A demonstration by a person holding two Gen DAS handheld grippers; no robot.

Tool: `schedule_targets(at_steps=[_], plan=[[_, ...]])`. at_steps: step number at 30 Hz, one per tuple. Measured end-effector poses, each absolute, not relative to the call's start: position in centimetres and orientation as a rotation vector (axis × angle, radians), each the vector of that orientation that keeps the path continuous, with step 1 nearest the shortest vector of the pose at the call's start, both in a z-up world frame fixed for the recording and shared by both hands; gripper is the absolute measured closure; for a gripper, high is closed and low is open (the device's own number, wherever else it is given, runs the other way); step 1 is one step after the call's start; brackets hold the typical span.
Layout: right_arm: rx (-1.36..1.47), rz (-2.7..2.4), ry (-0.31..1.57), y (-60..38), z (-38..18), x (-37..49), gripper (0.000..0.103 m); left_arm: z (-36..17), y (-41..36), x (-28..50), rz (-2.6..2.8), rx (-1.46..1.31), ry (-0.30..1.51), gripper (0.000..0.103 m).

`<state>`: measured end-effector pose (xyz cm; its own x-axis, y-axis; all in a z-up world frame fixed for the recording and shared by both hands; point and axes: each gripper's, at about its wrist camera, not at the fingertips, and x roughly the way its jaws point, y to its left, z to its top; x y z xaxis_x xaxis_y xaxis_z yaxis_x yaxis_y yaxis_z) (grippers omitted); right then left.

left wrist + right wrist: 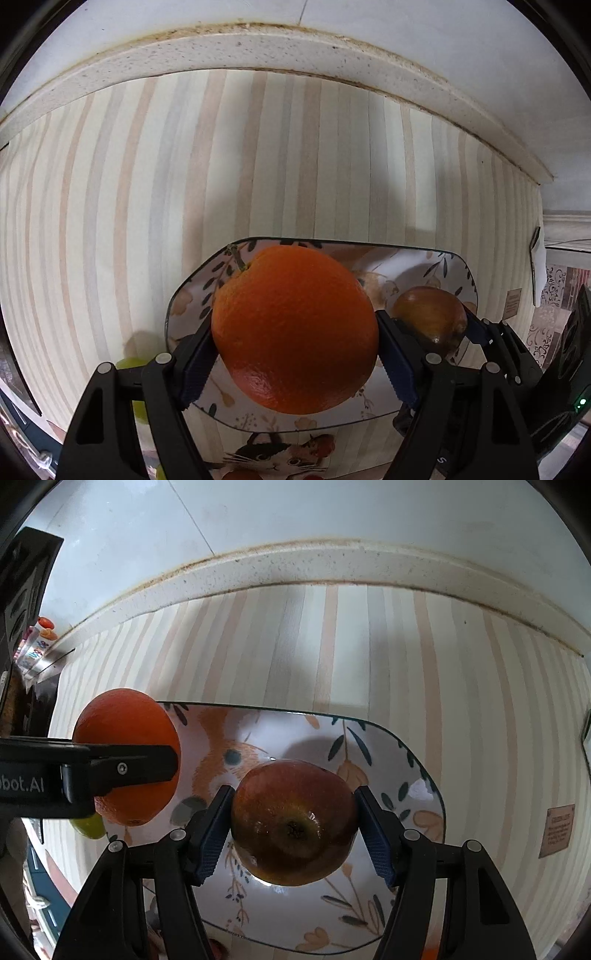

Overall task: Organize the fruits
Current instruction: 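Carry the orange and brown apple onto the floral plate and release both, then grasp a green apple with the left tool while the right tool grasps a small orange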

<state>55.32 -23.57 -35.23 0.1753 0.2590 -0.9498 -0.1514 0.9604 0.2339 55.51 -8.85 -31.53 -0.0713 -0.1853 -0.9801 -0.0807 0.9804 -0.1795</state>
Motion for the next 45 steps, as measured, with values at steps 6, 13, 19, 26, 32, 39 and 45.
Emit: schedule_targets(at_steps=[6, 13, 19, 26, 32, 39, 45], plan=[[0.099, 0.301, 1.371, -23.4, -35.2, 55.8, 0.030, -32.8, -8.9, 55.5, -0.068, -0.192, 1.671, 0.024], [0.150, 0.286, 1.391, -24.4, -34.8, 55.9, 0.010, -33.7, -9.3, 56.2, -0.054, -0.195, 1.695, 0.024], [0.183, 0.249, 1.402, -25.8, -34.0, 55.4, 0.007, -32.7, -8.0, 56.1, -0.047, -0.227, 1.673, 0.019], [0.167, 0.194, 1.426, -26.2, -31.8, 53.1, 0.007, -28.4, -7.4, 54.7, -0.023, -0.155, 1.565, 0.018], [0.141, 0.161, 1.413, -26.3, -28.8, 49.7, 0.007, -26.0, -7.1, 51.2, 0.004, -0.087, 1.496, 0.018], [0.100, 0.116, 1.362, -26.3, -24.8, 44.8, 0.007, -23.7, -5.7, 46.3, 0.005, -0.047, 1.438, 0.018], [0.123, 0.091, 1.315, -26.7, -22.2, 41.3, 0.007, -21.6, -5.4, 42.8, 0.002, -0.038, 1.382, 0.018]])
